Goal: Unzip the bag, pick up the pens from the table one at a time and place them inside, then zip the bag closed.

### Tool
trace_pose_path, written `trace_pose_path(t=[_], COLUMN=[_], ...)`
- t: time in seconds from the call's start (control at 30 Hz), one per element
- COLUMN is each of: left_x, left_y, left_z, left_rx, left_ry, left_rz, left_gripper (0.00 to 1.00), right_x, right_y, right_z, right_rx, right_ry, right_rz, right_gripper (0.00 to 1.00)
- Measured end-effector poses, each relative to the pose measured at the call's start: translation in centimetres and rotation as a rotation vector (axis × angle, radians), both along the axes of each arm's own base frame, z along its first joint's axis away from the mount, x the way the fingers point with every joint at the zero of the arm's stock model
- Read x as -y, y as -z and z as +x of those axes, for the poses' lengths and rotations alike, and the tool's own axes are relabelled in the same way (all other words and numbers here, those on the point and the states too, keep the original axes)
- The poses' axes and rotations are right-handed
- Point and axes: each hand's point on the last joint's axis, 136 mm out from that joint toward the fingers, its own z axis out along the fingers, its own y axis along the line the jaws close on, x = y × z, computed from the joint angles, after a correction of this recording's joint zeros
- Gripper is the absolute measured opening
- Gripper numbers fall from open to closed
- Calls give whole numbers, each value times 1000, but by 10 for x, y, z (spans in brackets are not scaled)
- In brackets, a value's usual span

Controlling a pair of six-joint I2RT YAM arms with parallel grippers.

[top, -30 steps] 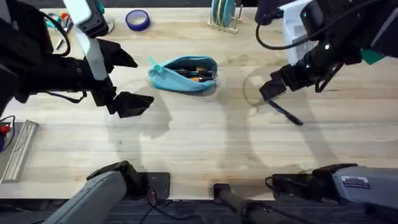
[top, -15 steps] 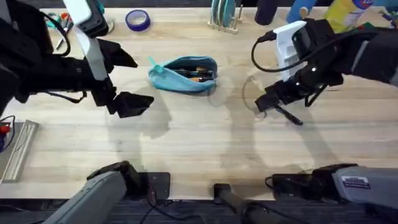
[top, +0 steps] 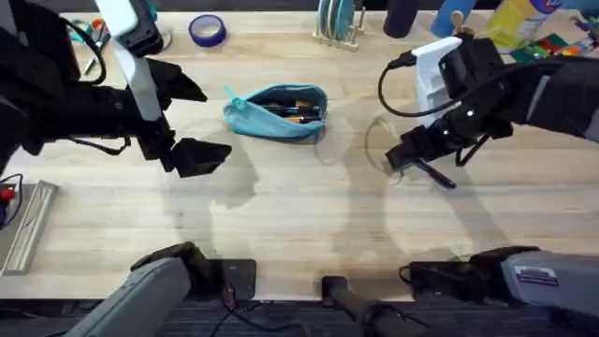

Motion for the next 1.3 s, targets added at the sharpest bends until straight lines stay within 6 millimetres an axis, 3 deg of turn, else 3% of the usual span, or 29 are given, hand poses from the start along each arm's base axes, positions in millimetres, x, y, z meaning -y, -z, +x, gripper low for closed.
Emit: trace_pose_path(t=[0.4, 0.53, 1.07, 1.3], left_x=[0, 0, 0, 0], left_y=[0, 0, 0, 0], left_z=[0, 0, 0, 0], left_rx=[0, 0, 0, 0], left_ry=[0, 0, 0, 0], left_rz=[0, 0, 0, 0], left_gripper=[994, 994, 993, 993], right_x=[-1, 0, -1, -5], right_y=[-1, -1, -3, -24], right_z=[6, 9, 13, 33], right_rx=[27, 41, 53, 100], right_ry=[-1, 2, 2, 2], right_rz=[6, 3, 6, 15], right_gripper=[205, 48, 31, 31])
